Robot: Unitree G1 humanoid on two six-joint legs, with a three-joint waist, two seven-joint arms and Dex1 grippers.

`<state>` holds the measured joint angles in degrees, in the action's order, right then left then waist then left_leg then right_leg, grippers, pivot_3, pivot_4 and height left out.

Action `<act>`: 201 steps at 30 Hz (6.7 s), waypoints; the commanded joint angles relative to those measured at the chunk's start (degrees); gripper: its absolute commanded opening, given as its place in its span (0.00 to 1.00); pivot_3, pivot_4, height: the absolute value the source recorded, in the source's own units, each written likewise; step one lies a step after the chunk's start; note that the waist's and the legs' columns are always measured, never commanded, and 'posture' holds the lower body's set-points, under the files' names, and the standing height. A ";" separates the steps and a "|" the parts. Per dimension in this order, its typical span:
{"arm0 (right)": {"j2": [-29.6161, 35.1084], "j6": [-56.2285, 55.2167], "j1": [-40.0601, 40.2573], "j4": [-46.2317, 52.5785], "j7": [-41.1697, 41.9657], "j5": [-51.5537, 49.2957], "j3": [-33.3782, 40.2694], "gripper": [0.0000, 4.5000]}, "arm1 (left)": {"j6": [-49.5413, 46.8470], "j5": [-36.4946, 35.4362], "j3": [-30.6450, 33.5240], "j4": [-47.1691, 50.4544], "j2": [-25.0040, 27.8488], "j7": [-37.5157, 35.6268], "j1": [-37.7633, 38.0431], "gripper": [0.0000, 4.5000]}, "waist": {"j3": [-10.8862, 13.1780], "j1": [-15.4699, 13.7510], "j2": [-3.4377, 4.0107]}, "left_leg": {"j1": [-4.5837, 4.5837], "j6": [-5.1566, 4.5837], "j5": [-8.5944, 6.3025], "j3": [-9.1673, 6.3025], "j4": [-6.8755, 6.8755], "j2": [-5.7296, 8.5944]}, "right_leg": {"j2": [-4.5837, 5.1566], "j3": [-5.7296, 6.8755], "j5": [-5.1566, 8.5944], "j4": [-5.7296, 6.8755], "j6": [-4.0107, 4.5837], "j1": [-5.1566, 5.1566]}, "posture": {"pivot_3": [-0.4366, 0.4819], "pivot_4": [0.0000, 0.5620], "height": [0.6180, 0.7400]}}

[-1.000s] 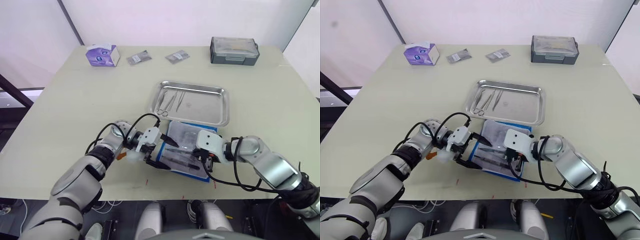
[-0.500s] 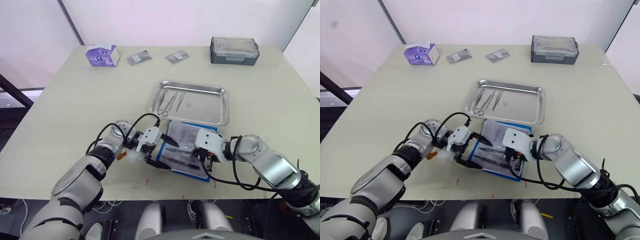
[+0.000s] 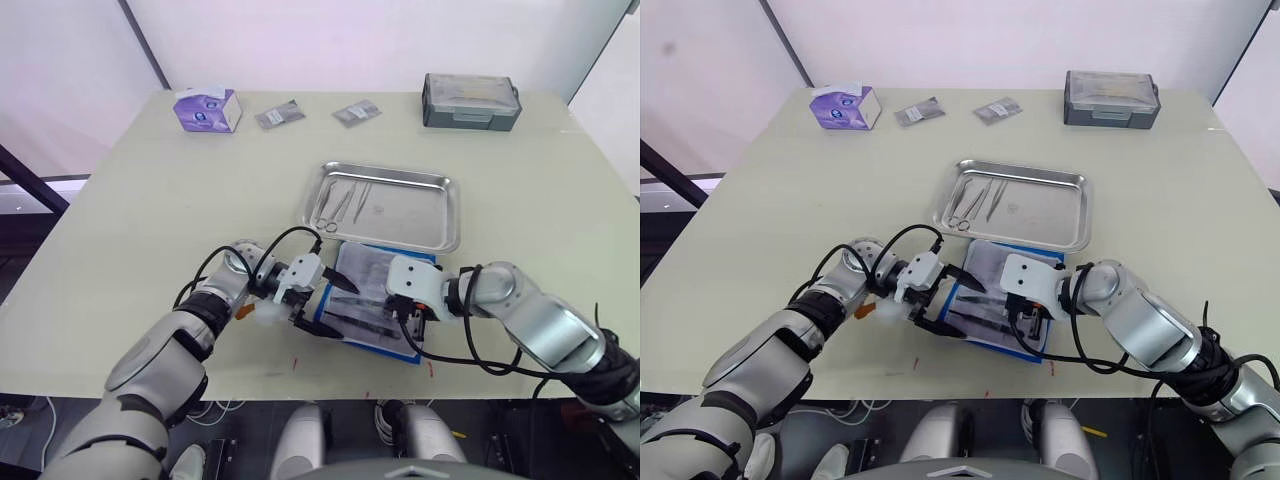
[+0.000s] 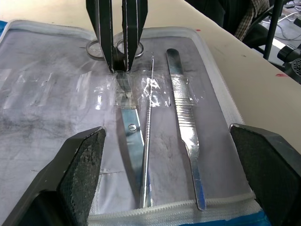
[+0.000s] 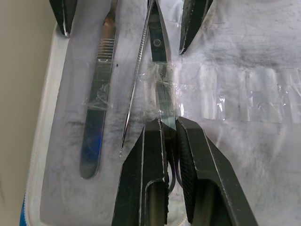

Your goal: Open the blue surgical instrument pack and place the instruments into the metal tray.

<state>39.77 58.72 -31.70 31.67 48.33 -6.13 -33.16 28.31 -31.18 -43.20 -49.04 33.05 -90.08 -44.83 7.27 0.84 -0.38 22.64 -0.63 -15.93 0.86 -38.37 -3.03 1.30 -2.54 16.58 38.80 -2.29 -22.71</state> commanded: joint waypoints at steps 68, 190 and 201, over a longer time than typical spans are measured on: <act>22.64 -14.20 15.38 7.80 7.46 -7.58 24.45 0.01 | -1.42 3.10 -2.73 -2.31 -1.40 -2.42 3.59 1.00 | 0.00 -0.18 0.03 | 0.05 -0.05 -0.03 0.01 0.00 0.01 | 0.03 0.01 0.01 -0.08 -0.01 0.00 | 0.48 0.27 0.98; -9.64 -33.62 26.56 -10.66 -4.50 -4.15 15.52 0.43 | -4.29 5.30 5.76 -0.44 -3.57 -2.42 7.26 1.00 | -0.23 1.15 0.54 | 0.05 -0.08 -0.04 -0.36 0.03 0.54 | -0.26 -1.16 0.22 0.01 -0.37 0.13 | 0.48 0.27 0.98; -9.15 -42.78 29.61 -17.33 -0.61 -3.43 14.99 0.18 | -4.24 5.35 5.69 -0.59 -3.41 -2.42 7.03 1.00 | -0.27 1.16 0.51 | 0.02 -0.08 -0.04 -0.36 0.03 0.54 | -0.27 -1.17 0.22 0.01 -0.37 0.15 | 0.48 0.27 0.98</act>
<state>29.78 15.85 -3.17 15.62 46.61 -10.28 -17.21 25.08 -27.25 -34.27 -47.65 29.84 -90.23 -40.42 7.00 1.99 0.13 22.65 -0.72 -15.97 0.50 -38.34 -2.50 1.03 -3.71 16.80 38.81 -2.66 -22.55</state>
